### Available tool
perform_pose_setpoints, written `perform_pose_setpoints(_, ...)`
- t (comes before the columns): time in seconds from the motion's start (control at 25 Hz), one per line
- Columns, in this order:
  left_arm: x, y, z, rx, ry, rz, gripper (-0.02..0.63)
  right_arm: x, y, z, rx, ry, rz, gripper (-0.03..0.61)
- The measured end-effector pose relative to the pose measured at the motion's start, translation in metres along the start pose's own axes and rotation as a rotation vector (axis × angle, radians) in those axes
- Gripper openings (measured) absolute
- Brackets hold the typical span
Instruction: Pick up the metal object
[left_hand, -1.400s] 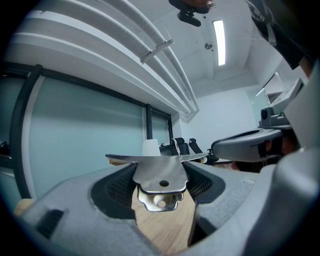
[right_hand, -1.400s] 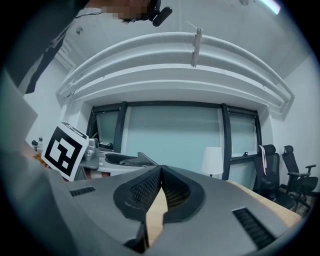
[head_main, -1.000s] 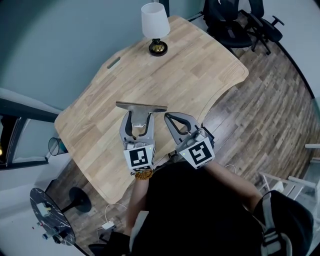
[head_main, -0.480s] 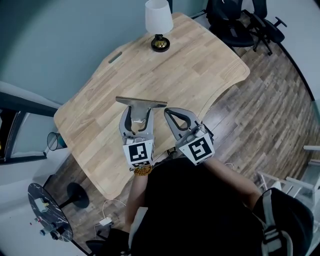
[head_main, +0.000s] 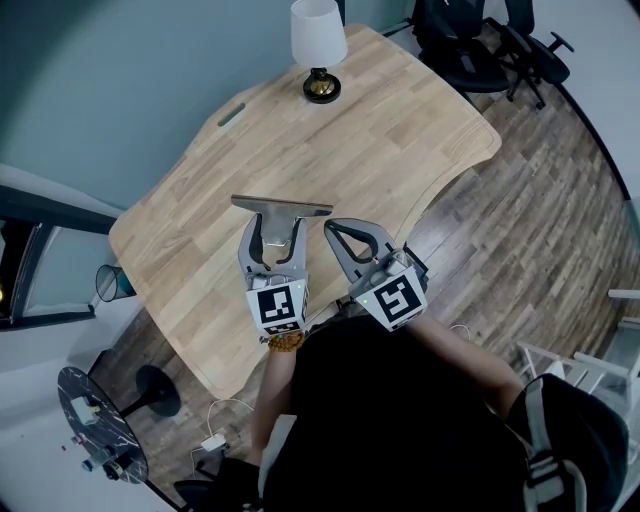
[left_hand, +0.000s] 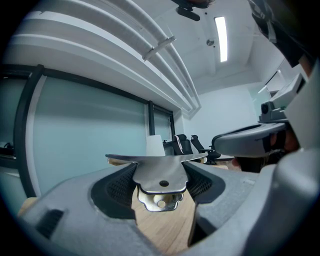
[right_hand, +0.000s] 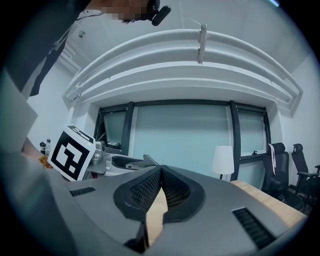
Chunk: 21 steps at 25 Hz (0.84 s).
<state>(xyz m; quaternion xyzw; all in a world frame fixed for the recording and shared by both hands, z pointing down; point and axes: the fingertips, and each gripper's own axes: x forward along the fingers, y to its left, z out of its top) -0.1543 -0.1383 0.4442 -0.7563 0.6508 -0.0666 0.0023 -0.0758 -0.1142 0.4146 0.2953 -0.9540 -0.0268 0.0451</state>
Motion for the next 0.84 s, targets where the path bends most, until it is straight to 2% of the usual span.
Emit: perform_pose_setpoints(0.84, -0.005, 0.005, -0.013, -0.009, 0.031, -0.002, 0.304, 0.004, 0.012, 0.000, -0.002, 0.001, 0.026, 0.000)
